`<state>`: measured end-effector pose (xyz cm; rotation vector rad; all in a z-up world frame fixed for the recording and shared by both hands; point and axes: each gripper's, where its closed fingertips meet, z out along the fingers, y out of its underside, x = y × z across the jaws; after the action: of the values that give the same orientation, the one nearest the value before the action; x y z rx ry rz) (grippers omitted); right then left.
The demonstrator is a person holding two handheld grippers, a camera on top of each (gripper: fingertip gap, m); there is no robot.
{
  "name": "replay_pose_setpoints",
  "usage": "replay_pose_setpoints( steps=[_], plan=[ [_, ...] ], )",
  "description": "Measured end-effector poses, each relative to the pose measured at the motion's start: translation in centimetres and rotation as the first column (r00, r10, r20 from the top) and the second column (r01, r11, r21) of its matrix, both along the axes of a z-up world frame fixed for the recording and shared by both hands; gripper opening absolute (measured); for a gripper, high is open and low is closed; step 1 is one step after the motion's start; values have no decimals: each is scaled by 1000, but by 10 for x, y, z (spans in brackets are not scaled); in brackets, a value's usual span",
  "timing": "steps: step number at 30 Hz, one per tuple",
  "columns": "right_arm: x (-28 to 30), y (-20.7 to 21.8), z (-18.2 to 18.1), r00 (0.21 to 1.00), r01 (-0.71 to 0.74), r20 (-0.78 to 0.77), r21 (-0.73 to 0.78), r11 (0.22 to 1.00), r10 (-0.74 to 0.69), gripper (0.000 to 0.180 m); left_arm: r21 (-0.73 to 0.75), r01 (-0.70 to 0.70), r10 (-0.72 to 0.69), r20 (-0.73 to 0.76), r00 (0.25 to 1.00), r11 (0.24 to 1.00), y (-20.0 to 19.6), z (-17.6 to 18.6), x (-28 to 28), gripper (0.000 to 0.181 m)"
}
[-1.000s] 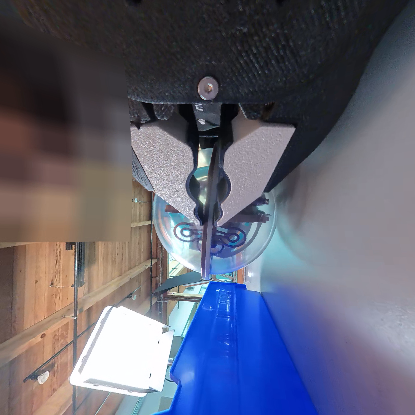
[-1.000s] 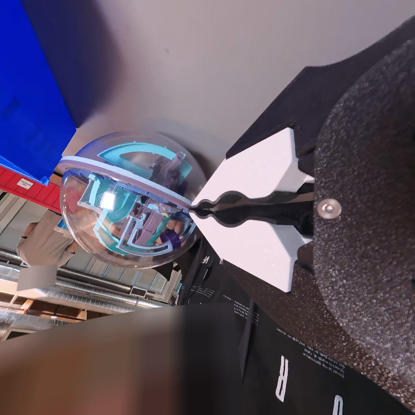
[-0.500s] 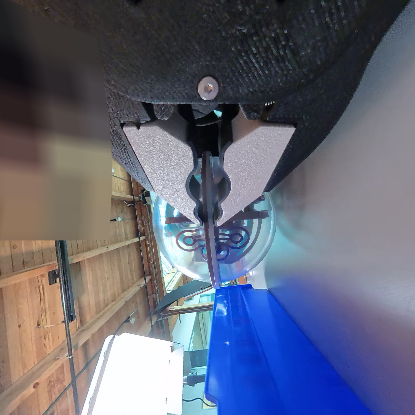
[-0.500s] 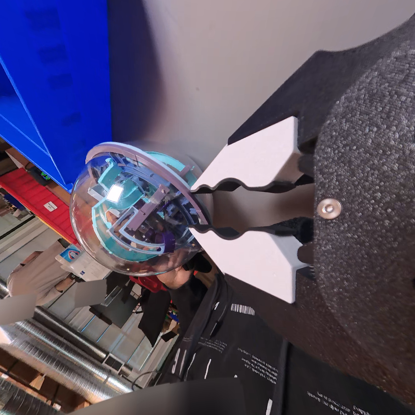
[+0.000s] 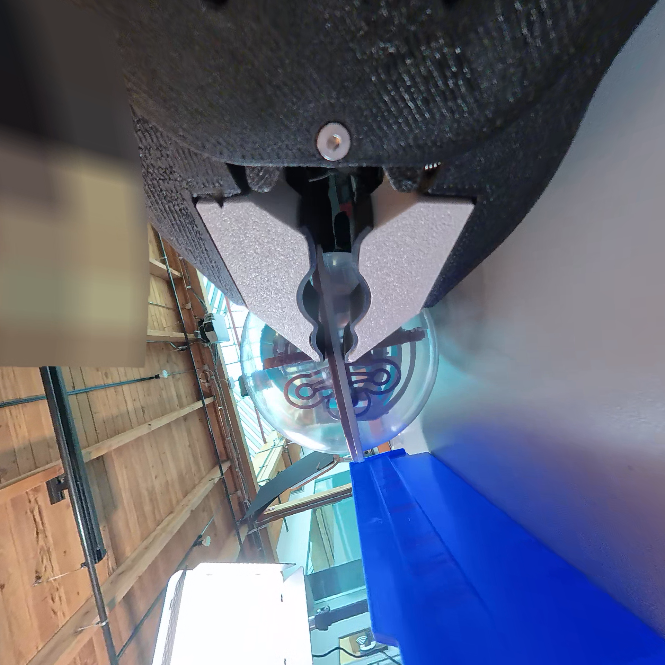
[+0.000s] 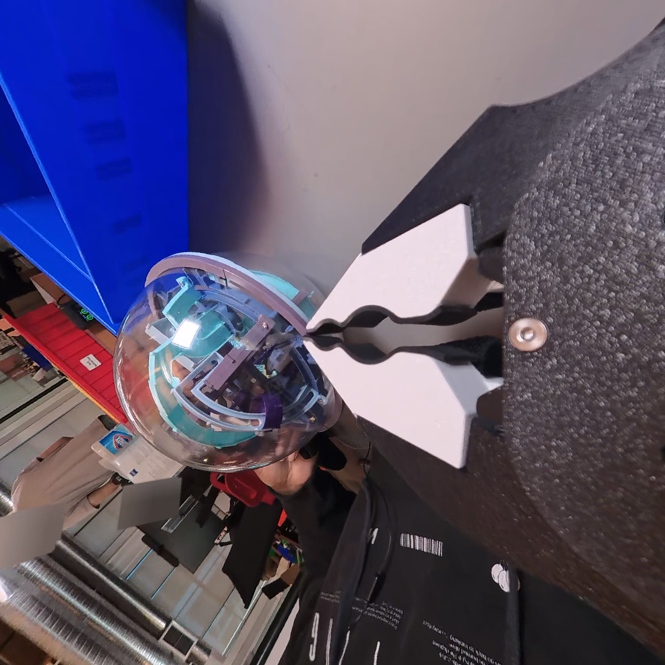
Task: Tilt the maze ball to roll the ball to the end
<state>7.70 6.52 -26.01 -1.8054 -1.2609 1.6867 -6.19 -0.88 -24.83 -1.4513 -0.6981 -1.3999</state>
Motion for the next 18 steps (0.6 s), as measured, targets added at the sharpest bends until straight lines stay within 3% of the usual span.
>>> replay_pose_setpoints(
  steps=[11, 18],
  plan=[
    [0, -1, 1, 1000, 16, -15, 49, 999, -15, 0, 28, 11, -10, -45, 999, 1000, 1, 3, 1, 8],
    [1, -3, -4, 1000, 3, 17, 27, 1000, -3, 20, 25, 5, -4, -38, 999, 1000, 1, 2, -1, 7]
  ],
)
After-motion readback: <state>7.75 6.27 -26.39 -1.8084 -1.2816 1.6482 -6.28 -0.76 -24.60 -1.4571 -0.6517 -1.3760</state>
